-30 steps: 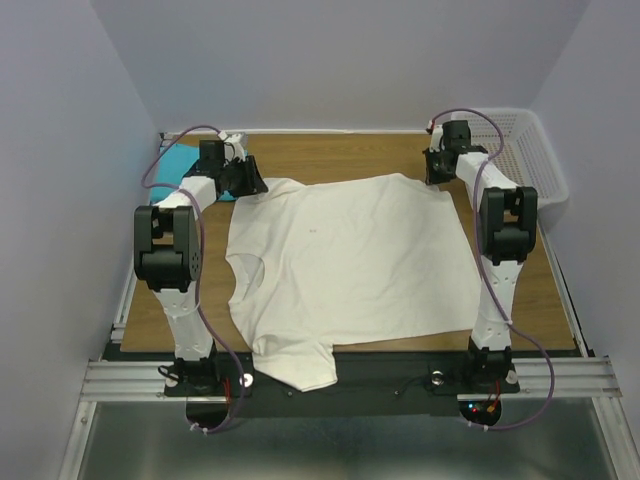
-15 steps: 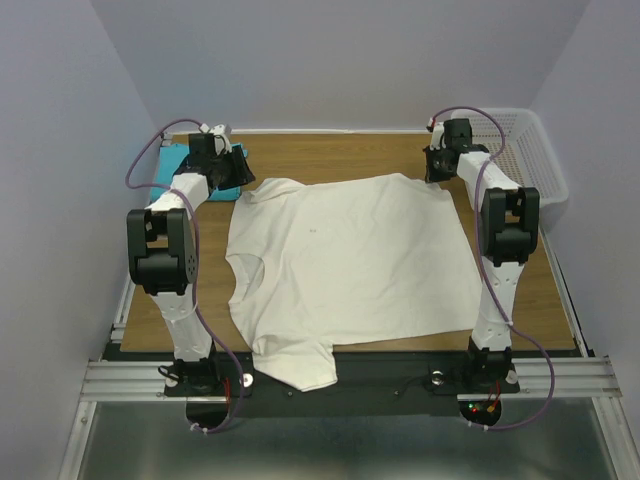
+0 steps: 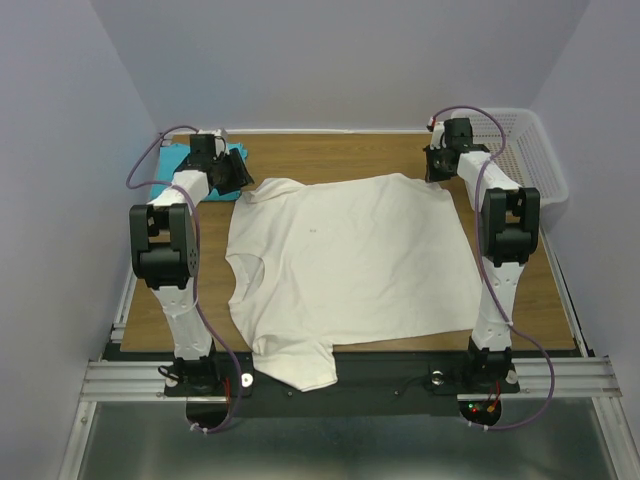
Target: Fold and stack the t-shirts
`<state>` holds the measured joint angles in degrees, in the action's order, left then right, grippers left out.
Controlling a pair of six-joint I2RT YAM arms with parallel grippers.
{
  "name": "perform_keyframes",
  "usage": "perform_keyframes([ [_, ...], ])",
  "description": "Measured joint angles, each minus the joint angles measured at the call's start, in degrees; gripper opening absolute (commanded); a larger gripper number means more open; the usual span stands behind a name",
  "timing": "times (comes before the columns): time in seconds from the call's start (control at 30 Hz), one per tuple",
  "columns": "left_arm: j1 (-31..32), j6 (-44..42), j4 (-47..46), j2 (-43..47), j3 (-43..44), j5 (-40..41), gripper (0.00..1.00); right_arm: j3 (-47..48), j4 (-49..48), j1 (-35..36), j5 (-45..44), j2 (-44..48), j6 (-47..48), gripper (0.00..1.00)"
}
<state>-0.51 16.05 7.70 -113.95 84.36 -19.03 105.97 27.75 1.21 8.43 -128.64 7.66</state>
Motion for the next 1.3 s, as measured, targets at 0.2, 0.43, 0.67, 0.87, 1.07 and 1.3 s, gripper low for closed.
perform_keyframes([
  [0.2,0.00,2.32,0.28,-0.09,0.00,-0.13,0.56,0.00,0.00,0.00,0.00,-0.02,-0.02,0.01],
  [0.43,0.00,5.42,0.68,-1.95,0.00,-0.42,0.56,0.00,0.00,0.00,0.00,0.00,-0.02,0.00],
  [0.67,0.00,7.96,1.55,-2.03,-0.42,0.04,0.56,0.00,0.00,0.00,0.00,0.00,-0.02,0.00],
  [0.87,0.00,11.06,1.75,-2.03,-1.62,-0.09,0.56,0.00,-0.02,0.00,0.00,0.00,-0.02,0.01],
  [1.07,0.00,13.35,1.01,-2.25,-1.55,-0.09,0.53,0.00,-0.02,0.00,0.00,0.02,-0.02,0.01],
  [1.3,-0.20,14.95,1.05,-5.20,2.29,-0.24,0.43,0.00,-0.13,0.00,0.00,0.02,0.00,0.01],
])
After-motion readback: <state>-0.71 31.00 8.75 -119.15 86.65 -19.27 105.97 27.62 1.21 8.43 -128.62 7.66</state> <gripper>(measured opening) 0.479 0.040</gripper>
